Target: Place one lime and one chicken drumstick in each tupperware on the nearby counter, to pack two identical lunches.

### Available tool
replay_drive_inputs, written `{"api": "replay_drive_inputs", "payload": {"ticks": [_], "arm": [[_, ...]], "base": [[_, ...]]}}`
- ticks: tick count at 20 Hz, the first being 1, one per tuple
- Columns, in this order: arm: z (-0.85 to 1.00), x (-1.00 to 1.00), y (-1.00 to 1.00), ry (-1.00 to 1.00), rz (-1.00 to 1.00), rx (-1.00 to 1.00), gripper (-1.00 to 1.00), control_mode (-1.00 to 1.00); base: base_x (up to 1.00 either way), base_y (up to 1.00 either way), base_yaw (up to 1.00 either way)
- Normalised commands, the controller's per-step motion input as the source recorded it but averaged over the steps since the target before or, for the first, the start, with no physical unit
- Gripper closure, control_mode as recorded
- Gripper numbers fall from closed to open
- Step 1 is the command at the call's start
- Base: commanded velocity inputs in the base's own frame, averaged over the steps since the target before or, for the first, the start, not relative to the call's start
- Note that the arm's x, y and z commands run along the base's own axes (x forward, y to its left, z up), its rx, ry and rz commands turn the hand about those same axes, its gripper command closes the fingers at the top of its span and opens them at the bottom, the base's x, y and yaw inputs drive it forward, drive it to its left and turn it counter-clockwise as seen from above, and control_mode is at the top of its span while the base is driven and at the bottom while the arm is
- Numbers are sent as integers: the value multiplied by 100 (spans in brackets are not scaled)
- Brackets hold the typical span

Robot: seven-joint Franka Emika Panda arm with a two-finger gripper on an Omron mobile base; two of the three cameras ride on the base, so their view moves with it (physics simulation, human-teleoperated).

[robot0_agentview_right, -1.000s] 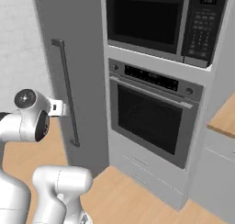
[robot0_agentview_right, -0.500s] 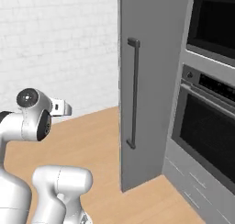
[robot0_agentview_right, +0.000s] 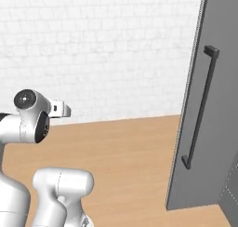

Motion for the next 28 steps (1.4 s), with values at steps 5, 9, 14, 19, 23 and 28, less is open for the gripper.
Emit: {"api": "replay_drive_inputs", "payload": {"ticks": [5,9,14,19,23,28], "arm": [[0,0,0,0,0,0,-100,100],[0,0,0,0,0,0,-100,100],[0,0,0,0,0,0,-100,100],[0,0,0,0,0,0,-100,100],[0,0,0,0,0,0,-100,100],[0,0,0,0,0,0,-100,100]], "base": [[71,-21,8],[100,43,-15],[100,68,-19],[100,55,-27],[100,37,-43],[93,35,-62]]}}
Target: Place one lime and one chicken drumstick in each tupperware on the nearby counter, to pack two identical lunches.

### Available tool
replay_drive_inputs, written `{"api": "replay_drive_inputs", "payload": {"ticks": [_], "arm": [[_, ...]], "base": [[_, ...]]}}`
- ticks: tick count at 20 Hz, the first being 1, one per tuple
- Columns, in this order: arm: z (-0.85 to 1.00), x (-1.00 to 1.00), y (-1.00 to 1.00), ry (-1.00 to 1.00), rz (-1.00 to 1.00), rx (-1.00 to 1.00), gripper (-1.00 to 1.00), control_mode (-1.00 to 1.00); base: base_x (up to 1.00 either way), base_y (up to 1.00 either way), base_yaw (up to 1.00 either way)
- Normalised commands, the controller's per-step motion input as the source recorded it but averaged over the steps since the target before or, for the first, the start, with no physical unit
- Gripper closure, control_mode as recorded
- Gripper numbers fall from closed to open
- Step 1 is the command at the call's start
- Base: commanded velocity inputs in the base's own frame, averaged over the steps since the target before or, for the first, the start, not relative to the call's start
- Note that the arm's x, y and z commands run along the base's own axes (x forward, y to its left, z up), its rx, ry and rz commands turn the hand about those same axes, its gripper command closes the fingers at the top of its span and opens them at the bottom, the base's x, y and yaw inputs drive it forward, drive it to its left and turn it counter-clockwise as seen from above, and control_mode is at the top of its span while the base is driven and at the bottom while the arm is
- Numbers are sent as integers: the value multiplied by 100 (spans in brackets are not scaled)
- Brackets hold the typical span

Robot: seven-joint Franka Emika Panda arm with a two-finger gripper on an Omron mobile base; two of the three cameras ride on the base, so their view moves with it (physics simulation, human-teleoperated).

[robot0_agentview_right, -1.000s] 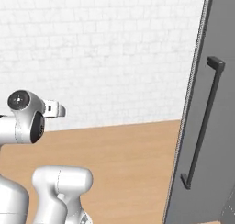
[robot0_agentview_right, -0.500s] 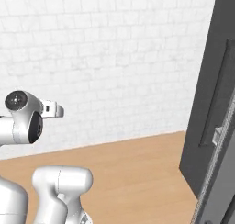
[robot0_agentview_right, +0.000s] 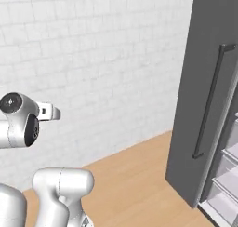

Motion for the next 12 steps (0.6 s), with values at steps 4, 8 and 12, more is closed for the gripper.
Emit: {"api": "replay_drive_inputs", "payload": {"ticks": [4,8,12], "arm": [[0,0,0,0,0,0,-100,100],[0,0,0,0,0,0,-100,100],[0,0,0,0,0,0,-100,100]], "base": [[59,24,-75],[29,25,-86],[33,48,-88]]}}
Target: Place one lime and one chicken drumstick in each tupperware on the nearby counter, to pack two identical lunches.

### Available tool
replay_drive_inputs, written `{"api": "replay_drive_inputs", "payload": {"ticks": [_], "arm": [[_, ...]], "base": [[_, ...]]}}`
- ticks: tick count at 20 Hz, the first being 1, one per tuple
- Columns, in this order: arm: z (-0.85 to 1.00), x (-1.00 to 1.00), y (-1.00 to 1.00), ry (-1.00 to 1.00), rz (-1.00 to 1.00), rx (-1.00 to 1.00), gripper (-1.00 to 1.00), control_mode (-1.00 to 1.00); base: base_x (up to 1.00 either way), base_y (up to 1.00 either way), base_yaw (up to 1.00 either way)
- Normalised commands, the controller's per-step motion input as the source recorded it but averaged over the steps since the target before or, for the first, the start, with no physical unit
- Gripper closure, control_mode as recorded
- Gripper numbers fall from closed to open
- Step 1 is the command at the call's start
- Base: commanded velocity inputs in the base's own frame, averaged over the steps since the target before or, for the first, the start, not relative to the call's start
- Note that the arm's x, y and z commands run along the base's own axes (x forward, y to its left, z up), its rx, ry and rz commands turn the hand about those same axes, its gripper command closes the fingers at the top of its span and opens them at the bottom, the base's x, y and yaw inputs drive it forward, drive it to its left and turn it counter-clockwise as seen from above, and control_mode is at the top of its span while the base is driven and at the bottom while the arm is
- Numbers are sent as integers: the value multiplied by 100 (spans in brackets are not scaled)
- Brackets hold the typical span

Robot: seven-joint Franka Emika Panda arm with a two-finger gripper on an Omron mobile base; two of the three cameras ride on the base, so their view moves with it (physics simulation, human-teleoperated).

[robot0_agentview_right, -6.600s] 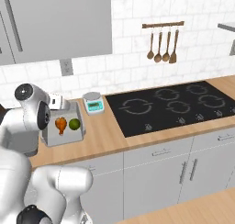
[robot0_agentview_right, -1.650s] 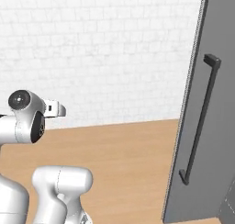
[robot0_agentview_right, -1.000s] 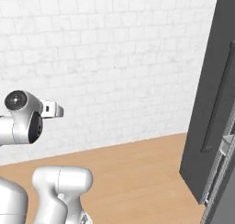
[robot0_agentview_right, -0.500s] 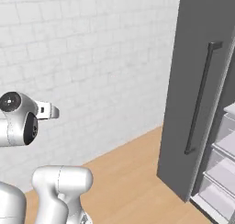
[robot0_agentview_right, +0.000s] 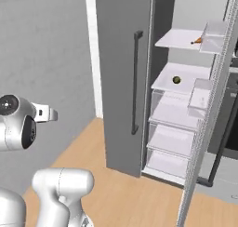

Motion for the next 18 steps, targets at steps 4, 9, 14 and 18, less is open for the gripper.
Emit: {"api": "replay_drive_inputs", "payload": {"ticks": [4,9,14,18], "arm": [[0,0,0,0,0,0,-100,100],[0,0,0,0,0,0,-100,100],[0,0,0,0,0,0,-100,100],[0,0,0,0,0,0,-100,100]], "base": [[59,63,-82],[85,62,-73],[58,3,-27],[34,-27,0]]}}
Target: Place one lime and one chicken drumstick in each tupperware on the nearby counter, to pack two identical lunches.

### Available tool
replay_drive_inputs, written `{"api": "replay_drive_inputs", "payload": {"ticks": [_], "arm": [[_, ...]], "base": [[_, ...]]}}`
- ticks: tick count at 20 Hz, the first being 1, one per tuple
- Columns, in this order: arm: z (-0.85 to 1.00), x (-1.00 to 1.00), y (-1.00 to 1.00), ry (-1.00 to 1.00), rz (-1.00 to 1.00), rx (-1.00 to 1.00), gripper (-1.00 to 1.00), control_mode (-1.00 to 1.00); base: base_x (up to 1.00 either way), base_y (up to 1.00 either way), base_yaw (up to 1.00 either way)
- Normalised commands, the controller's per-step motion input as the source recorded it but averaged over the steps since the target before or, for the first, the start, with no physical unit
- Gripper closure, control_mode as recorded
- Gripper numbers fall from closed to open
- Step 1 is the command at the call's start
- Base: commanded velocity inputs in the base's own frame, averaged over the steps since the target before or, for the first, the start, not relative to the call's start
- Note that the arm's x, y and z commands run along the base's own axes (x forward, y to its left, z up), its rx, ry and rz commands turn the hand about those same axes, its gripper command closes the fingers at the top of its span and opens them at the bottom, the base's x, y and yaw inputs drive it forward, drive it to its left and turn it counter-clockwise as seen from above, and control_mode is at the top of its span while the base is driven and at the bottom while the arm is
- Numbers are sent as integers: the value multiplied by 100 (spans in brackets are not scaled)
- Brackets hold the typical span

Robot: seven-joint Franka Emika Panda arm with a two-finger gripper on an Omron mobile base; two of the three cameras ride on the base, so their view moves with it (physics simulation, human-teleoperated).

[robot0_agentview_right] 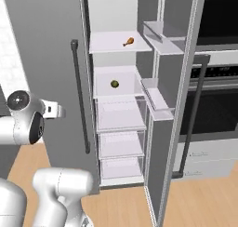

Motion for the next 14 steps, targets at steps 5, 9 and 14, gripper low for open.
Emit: {"api": "replay_drive_inputs", "payload": {"ticks": [5,9,14], "arm": [[0,0,0,0,0,0,-100,100],[0,0,0,0,0,0,-100,100],[0,0,0,0,0,0,-100,100]], "base": [[43,-38,-8],[68,-24,-16],[71,-11,-7]]}}
